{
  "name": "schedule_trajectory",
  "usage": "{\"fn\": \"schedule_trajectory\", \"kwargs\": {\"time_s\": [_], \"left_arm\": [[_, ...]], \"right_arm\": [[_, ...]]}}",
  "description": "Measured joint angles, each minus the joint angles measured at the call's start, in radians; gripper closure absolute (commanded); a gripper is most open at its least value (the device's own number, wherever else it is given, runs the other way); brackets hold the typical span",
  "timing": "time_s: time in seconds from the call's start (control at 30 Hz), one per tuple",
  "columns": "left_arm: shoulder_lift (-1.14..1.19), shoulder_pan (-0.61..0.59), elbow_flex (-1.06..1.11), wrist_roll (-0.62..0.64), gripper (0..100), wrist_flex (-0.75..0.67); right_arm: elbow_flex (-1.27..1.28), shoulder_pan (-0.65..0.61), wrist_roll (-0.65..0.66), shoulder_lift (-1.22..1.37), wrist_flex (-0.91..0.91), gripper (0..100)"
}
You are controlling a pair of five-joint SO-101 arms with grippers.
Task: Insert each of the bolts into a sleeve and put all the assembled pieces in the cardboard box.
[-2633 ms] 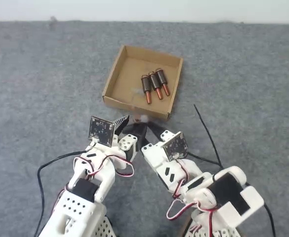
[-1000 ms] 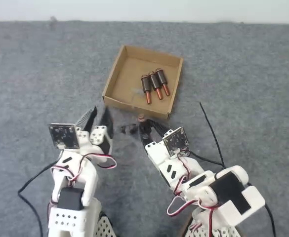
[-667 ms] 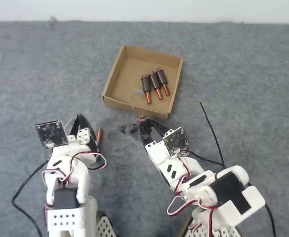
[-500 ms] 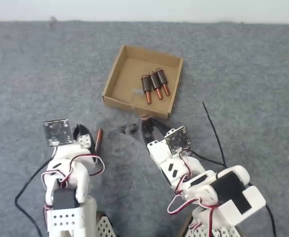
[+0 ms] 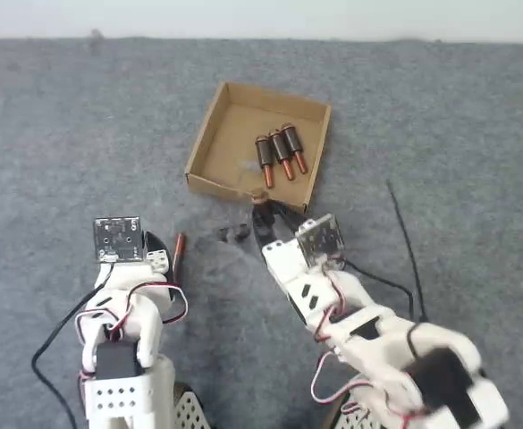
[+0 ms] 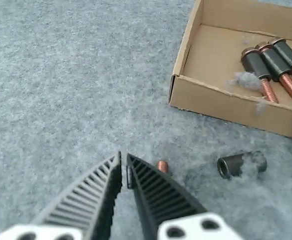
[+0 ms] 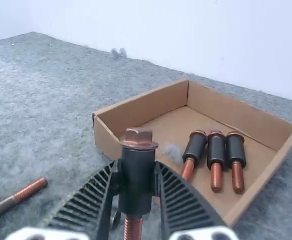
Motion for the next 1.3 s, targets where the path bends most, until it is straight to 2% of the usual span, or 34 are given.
{"fn": "schedule_trajectory", "kwargs": {"time_s": [0.17,0.37,0.5,0.8,0.97,1.2,1.3], "left_arm": [[0.0,0.0,0.0,-0.002,99,0.0],[0.0,0.0,0.0,-0.002,99,0.0],[0.0,0.0,0.0,-0.002,99,0.0],[0.0,0.0,0.0,-0.002,99,0.0],[0.0,0.0,0.0,-0.002,99,0.0],[0.0,0.0,0.0,-0.094,99,0.0],[0.0,0.0,0.0,-0.103,99,0.0]], "right_arm": [[-0.147,0.06,0.0,-0.166,0.384,99.2],[-0.405,0.127,0.002,-0.161,0.733,99.2],[-0.601,0.158,0.002,-0.011,0.806,99.2],[-1.089,0.227,0.074,0.511,0.832,98.9],[-1.323,0.269,0.074,0.752,0.968,98.9],[-1.522,0.301,0.075,0.842,1.188,98.0],[-1.548,0.301,0.075,0.845,1.238,90.3]]}}
